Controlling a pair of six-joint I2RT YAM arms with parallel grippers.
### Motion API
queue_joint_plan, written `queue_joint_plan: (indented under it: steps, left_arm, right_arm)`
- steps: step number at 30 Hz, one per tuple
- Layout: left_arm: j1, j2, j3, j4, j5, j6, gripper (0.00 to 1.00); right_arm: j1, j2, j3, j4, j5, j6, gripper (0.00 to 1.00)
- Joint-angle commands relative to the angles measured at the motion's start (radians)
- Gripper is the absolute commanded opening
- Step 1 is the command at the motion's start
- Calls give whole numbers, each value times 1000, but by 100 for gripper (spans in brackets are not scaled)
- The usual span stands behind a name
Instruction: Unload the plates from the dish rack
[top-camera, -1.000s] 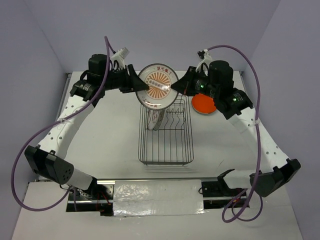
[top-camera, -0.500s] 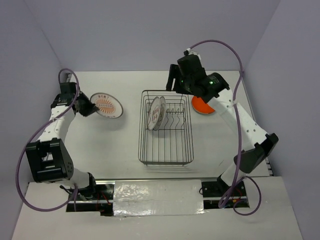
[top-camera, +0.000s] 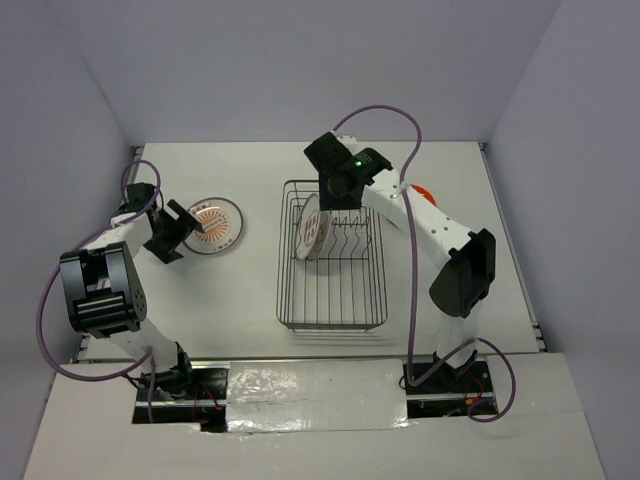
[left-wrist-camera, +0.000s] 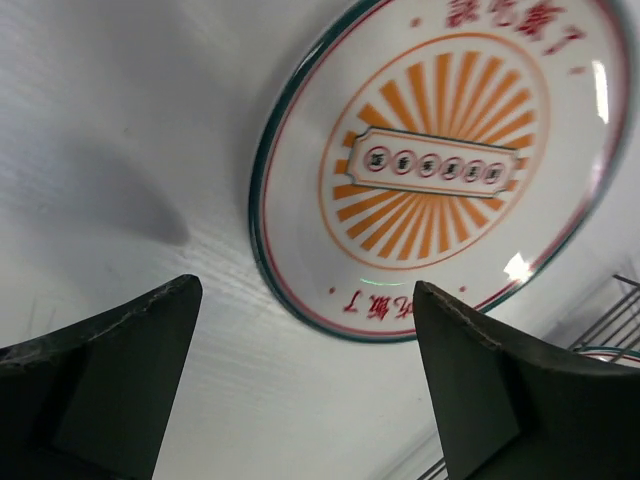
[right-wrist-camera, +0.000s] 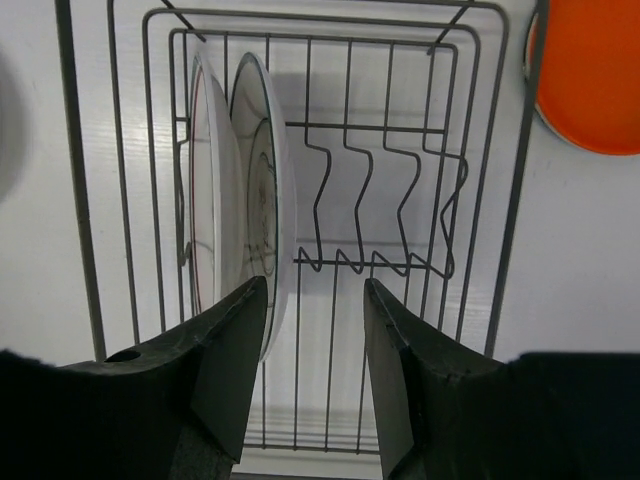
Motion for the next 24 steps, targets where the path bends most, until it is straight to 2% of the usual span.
queue_joint_plan:
  steps: [1,5,8,9,12,16,17,19,24]
  left_arm:
    - [5,-55,70,-135,-69,8,99]
    - [-26,-152,167,-290,-188,51,99]
    - [-75,-245,219,-342,-222,107,100]
    - [-99,-265,245,-353,-230,117,100]
    - [-138,-318,290,-373,-189,152,100]
    - [-225,-318,418,-373,-109,209,99]
    - [-259,-313,444,-374,-101,228,100]
    - [-296,-298,498,-371,-70,245,100]
    - [-322,-276,541,-342,26,244,100]
  right_arm:
    - [4,36,-15,35,-12,-14,50]
    - [3,82,-28,53,-13,-13,45]
    - [-3,105,-46,72,-15,-10,31]
    - [-3,108,-46,72,-12,-3,20]
    - [-2,106,-8,23,47,24,2]
    - [-2,111,182,-175,232,32,0]
    - [-6,115,281,-273,271,27,0]
    - [-16,125,403,-362,367,15,0]
    - [-86,-21,393,-363,443,-66,0]
